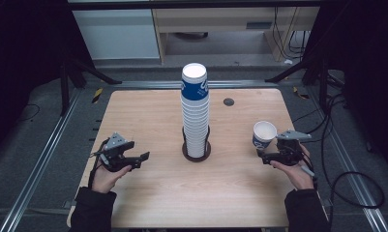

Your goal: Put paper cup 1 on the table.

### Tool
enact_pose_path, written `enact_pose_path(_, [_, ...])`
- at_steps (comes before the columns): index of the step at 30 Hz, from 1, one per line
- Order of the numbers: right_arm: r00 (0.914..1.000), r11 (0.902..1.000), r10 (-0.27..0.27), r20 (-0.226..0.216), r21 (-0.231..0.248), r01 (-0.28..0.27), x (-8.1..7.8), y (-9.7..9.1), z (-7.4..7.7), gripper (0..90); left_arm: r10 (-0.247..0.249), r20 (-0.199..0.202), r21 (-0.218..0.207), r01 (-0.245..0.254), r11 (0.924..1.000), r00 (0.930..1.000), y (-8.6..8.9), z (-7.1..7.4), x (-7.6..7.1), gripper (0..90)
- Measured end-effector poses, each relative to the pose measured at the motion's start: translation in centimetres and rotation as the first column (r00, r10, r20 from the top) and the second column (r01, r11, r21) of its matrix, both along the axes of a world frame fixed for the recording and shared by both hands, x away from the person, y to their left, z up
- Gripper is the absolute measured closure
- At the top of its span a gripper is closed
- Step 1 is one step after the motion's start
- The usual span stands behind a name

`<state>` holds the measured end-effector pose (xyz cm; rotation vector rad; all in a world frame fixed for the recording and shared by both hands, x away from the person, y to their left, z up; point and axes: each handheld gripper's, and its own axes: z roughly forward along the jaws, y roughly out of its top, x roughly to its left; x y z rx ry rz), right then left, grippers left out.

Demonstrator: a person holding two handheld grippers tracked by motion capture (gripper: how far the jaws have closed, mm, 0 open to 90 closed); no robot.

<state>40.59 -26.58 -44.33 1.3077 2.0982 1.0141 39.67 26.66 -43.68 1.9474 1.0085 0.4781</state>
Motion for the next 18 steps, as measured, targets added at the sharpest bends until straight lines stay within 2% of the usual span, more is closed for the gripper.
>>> enact_pose_path(2, [0.9991, 0.9995, 0.029, 0.031, 0.013, -0.03, -0.6, 0.4, 0.7, 10.2, 0.01, 0.004, 0.006, -0.01, 0.9999, 0.9999, 0.0, 0.0, 0.0, 23.1])
enact_pose_path(4, [0.9947, 0.9968, 0.069, 0.076, 0.034, -0.072, -1.1, 1.1, 1.6, 11.3, 0.021, 0.007, 0.014, -0.021, 0.9997, 0.9997, 0.0, 0.1, 0.0, 24.8])
enact_pose_path(8, [0.9864, 0.9883, 0.114, 0.119, 0.088, -0.124, -1.7, 2.5, 3.3, 11.2, 0.032, 0.011, -0.003, -0.032, 0.9995, 0.9994, 0.1, 0.2, 0.0, 27.0])
enact_pose_path(13, [0.9708, 0.9749, 0.166, 0.173, 0.12, -0.188, -1.6, 4.7, 5.2, 11.2, 0.041, 0.022, -0.008, -0.041, 0.9991, 0.9989, 0.1, 0.2, 0.1, 29.5])
enact_pose_path(18, [0.955, 0.9591, 0.185, 0.232, 0.169, -0.227, -0.9, 6.6, 7.1, 11.2, 0.038, 0.027, -0.023, -0.037, 0.999, 0.9989, 0.1, 0.0, 0.1, 32.0])
